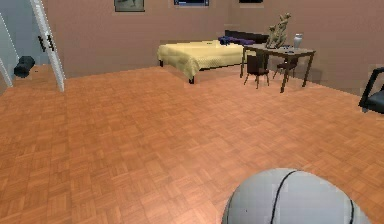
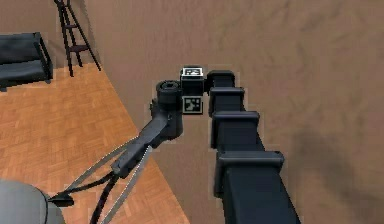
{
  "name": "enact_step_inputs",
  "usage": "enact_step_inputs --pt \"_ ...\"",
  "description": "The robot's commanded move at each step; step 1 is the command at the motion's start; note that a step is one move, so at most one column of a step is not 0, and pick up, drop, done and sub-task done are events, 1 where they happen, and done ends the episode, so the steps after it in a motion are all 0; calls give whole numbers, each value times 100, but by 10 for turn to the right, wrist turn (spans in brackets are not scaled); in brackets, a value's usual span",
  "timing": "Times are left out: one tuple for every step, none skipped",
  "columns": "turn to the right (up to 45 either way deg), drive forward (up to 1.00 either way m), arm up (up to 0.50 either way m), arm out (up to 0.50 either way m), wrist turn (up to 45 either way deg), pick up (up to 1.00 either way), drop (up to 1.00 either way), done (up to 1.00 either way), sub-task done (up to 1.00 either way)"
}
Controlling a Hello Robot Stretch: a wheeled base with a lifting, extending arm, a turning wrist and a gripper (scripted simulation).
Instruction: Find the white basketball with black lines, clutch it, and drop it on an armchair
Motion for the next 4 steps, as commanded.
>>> enact_step_inputs --pt "0 0 0 -18 0 0 0 0 0" --pt "-300 0 0 0 0 0 0 0 0" --pt "0 35 0 0 0 0 0 0 0" --pt "450 0 0 0 0 0 0 0 0"
